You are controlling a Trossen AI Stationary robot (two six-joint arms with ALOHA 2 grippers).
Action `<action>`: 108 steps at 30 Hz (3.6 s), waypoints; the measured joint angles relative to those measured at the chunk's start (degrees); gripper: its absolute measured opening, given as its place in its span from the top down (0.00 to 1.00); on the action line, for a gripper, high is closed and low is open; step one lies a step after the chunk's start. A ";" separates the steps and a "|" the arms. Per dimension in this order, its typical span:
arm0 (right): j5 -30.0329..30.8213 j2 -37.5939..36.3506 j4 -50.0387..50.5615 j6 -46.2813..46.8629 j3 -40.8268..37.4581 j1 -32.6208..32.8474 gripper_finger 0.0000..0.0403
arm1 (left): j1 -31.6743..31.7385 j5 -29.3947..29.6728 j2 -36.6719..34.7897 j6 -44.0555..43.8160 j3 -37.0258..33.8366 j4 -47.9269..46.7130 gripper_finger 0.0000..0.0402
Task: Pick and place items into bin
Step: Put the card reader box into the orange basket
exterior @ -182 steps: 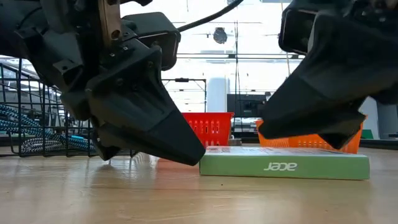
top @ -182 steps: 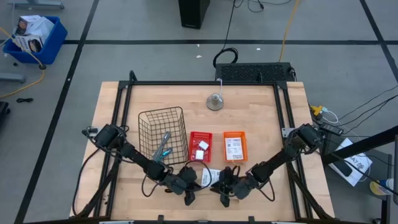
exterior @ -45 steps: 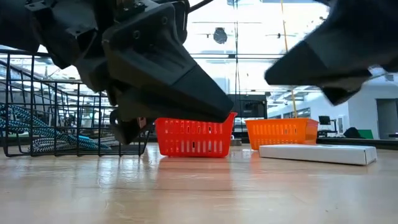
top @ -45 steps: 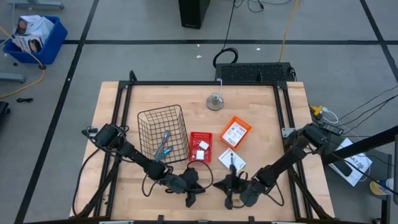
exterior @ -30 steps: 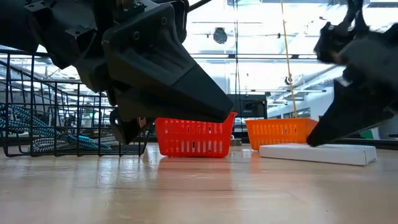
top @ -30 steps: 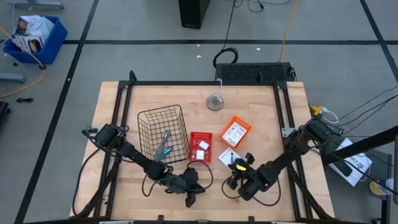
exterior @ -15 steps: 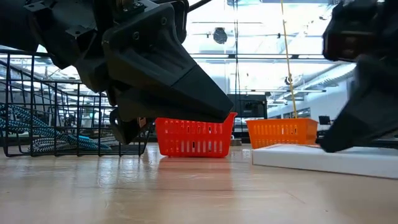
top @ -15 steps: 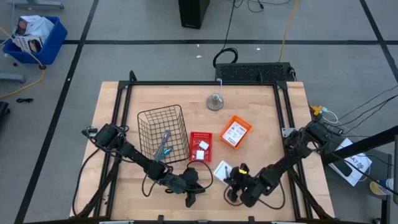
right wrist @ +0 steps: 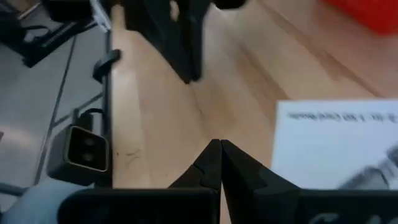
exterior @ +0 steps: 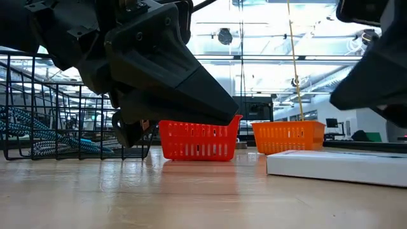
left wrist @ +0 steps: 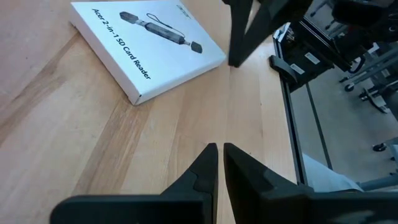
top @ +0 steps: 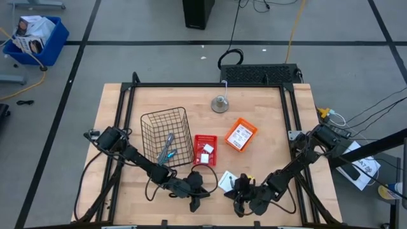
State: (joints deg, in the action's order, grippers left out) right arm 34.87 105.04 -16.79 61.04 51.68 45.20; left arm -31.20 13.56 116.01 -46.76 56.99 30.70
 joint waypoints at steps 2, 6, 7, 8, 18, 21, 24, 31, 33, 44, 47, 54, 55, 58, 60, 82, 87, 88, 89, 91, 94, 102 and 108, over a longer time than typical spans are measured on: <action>0.08 -0.47 -0.58 -2.37 0.00 -0.10 1.00 | 0.00 -0.05 0.00 0.02 0.00 0.06 0.92; 4.05 -3.65 2.30 -5.00 0.02 0.02 1.00 | 0.11 -0.72 0.00 0.70 -0.04 2.56 0.92; 6.05 -4.51 4.70 -4.33 0.04 0.29 1.00 | 0.11 -1.03 -0.02 1.14 -0.04 3.10 0.92; 7.75 -5.30 7.68 -2.83 0.04 0.48 1.00 | 0.11 -1.09 -0.02 1.40 -0.04 3.47 0.92; 1.96 -8.20 44.22 26.15 0.02 -0.58 1.00 | 1.16 -0.89 -0.02 1.79 0.23 3.75 0.92; -0.86 -8.23 45.40 25.84 0.02 -1.70 1.00 | 2.37 -1.71 -0.02 3.02 0.71 3.82 0.92; -6.45 -8.25 42.91 22.36 0.04 -3.18 1.00 | 3.68 -2.98 0.19 3.04 0.79 3.41 0.92; -15.75 -8.31 32.48 15.80 -2.57 -5.36 0.98 | 4.59 -4.02 0.28 2.93 0.83 1.51 0.92; -16.48 -8.47 26.73 16.36 -4.67 -5.70 0.97 | 4.53 -4.09 0.28 2.96 0.87 0.77 0.92; -14.08 -8.22 9.45 17.71 -10.58 -5.61 1.00 | 2.39 -5.00 0.35 0.09 0.85 -4.27 0.92; -13.96 -7.98 6.24 16.97 -10.58 -5.61 1.00 | 1.95 -4.07 0.35 0.04 0.85 -4.00 0.92; -13.97 -3.11 -5.22 13.37 -10.45 -6.61 1.00 | 2.29 -3.23 0.35 -0.11 0.85 -4.22 0.92; -13.87 -2.46 -5.75 13.50 -10.45 -6.61 1.00 | 2.32 -3.21 0.35 -0.13 0.85 -4.24 0.92; -13.38 -1.09 -6.16 14.10 -10.27 -6.61 1.00 | 2.29 -3.42 0.35 -0.18 0.85 -4.41 0.92; -13.33 -0.65 -6.79 14.17 -10.31 -6.59 1.00 | 2.25 -4.29 0.35 -0.28 0.85 -5.81 0.92; -13.03 -0.05 -16.60 7.00 -9.05 -6.74 1.00 | 1.92 -2.33 3.67 -4.52 2.06 -6.35 0.92; -12.89 -0.08 -16.44 5.93 -9.01 -6.85 1.00 | 1.92 -2.67 3.80 -3.93 3.54 -9.76 0.92; -12.85 -0.10 -16.23 5.98 -8.98 -6.90 1.00 | 1.88 -2.84 3.82 -3.74 3.75 -9.84 0.92; -12.70 -0.10 -16.10 6.14 -9.00 -6.94 1.00 | 1.85 -2.99 3.82 -3.50 3.78 -9.86 0.92; -12.66 -0.38 -15.81 6.36 -9.01 -6.34 1.00 | 1.65 -2.97 3.83 -3.30 3.76 -9.84 0.92; -12.71 -0.69 -15.11 7.59 -8.95 -5.21 1.00 | 1.51 -2.97 3.85 -3.00 3.74 -9.88 0.92; -11.69 -1.08 -2.64 17.42 -8.66 -4.09 1.00 | 1.51 -2.97 3.85 -3.08 3.72 -10.03 0.92; -12.54 -2.99 -3.63 14.57 -8.89 -3.86 1.00 | 1.51 -2.95 3.87 -3.10 3.70 -10.00 0.92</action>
State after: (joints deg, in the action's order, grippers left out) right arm 22.34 102.05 -20.42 75.61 42.79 41.34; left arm -29.69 10.61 119.87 -49.87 60.69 20.70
